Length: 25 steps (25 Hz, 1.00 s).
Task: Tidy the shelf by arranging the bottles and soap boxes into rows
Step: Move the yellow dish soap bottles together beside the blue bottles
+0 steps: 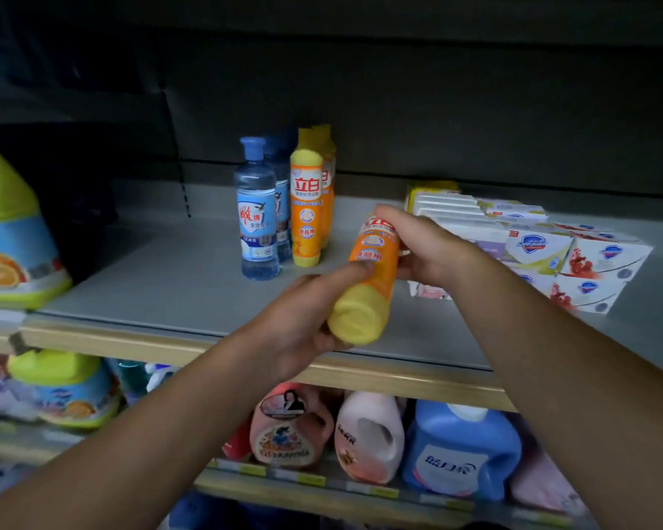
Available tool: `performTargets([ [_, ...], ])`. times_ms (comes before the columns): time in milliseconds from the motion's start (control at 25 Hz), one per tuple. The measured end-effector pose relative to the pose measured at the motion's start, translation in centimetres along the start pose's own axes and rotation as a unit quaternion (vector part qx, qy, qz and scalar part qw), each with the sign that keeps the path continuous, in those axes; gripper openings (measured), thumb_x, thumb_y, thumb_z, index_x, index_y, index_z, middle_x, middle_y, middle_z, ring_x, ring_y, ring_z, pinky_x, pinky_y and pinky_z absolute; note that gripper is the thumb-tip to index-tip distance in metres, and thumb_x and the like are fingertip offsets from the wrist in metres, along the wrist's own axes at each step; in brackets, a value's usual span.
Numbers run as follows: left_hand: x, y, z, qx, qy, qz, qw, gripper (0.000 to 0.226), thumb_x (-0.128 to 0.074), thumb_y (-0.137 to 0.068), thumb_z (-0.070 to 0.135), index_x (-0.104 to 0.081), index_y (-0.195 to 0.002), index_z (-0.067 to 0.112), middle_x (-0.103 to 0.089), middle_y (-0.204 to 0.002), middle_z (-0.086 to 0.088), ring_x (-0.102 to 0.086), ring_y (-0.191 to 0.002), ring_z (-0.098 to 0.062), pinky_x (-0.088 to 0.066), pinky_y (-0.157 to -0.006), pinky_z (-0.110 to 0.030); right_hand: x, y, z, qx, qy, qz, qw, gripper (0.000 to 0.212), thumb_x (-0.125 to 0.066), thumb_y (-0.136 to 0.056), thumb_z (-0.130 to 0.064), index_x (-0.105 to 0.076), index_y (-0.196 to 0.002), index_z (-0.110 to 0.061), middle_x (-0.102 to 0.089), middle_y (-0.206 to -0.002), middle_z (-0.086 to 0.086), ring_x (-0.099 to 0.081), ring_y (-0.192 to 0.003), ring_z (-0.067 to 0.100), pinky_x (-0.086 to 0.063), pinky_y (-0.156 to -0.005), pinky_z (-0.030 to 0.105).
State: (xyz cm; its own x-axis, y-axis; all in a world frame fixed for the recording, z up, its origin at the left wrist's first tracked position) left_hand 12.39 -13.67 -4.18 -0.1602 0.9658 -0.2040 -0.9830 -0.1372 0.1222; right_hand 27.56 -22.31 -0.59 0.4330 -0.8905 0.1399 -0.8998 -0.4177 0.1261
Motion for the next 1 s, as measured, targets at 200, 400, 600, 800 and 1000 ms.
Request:
performTargets([
  [200, -0.8, 3.4, 1.2, 0.079, 0.074, -0.047, 0.993, 0.062, -0.072, -0.056, 0.052, -0.065, -0.103, 0.013, -0.064, -0.096, -0.016, -0.061, -0.059, -0.018, -0.052, -0.053, -0.024, -4.0, 0.6, 3.8, -0.084, -0.044, -0.128, 0.987, 0.035, -0.054, -0.086, -0.051, -0.061, -0.087, -0.016, -0.062, -0.076, 0.006, -0.061, -0.078, 0.02, -0.05, -0.082, 0.033],
  [400, 1.2, 3.6, 0.6, 0.071, 0.112, -0.049, 0.99, 0.056, -0.069, -0.063, 0.038, -0.062, -0.111, 0.012, -0.066, -0.103, -0.017, -0.065, -0.066, -0.021, -0.053, -0.059, -0.026, -5.1, 1.8, 2.8, -0.077, -0.258, -0.124, 0.955, 0.046, -0.045, -0.093, -0.04, -0.06, -0.115, -0.003, -0.073, -0.099, 0.018, -0.073, -0.086, 0.029, -0.059, -0.072, 0.041],
  [600, 3.9, 2.4, -0.7, -0.065, -0.074, 0.037, 0.994, 0.043, -0.075, -0.069, 0.038, -0.063, -0.109, 0.025, -0.071, -0.105, -0.004, -0.07, -0.084, -0.017, -0.058, -0.071, -0.034, -3.3, 3.1, -2.0, 0.129, -0.165, -0.037, 0.977, 0.034, -0.071, -0.085, -0.03, -0.059, -0.115, -0.017, -0.073, -0.098, 0.004, -0.074, -0.082, 0.019, -0.06, -0.066, 0.039],
  [800, 4.0, 2.0, -0.1, -0.277, -0.288, 0.199, 0.895, 0.053, -0.076, -0.076, 0.045, -0.046, -0.117, 0.029, -0.065, -0.093, 0.013, -0.065, -0.073, 0.003, -0.05, -0.057, -0.014, -3.7, 5.8, -5.5, 0.276, 0.12, 0.159, 0.94, 0.047, -0.074, -0.07, -0.059, -0.047, -0.1, -0.035, -0.061, -0.093, -0.012, -0.066, -0.079, 0.008, -0.055, -0.062, 0.026],
  [1000, 2.2, 1.7, -1.8, -0.074, 0.156, -0.054, 0.984, 0.055, -0.071, -0.072, 0.046, -0.061, -0.115, 0.014, -0.071, -0.092, -0.01, -0.069, -0.07, -0.029, -0.055, -0.056, -0.033, -4.0, 5.1, -3.9, 0.112, -0.129, -0.07, 0.983, 0.04, -0.054, -0.088, -0.049, -0.063, -0.111, -0.018, -0.071, -0.085, 0.003, -0.071, -0.077, 0.019, -0.058, -0.072, 0.041],
])
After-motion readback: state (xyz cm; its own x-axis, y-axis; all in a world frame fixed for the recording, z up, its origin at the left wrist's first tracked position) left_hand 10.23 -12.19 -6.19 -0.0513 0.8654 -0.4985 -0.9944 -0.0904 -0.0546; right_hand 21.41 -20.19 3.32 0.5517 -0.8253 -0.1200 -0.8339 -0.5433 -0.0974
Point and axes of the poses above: each hand's wrist, its own y-axis away from the middle knuckle, its own x-axis out of the back of the hand, z = x × y, the point moved 5 cm from there along -y, towards the middle knuckle
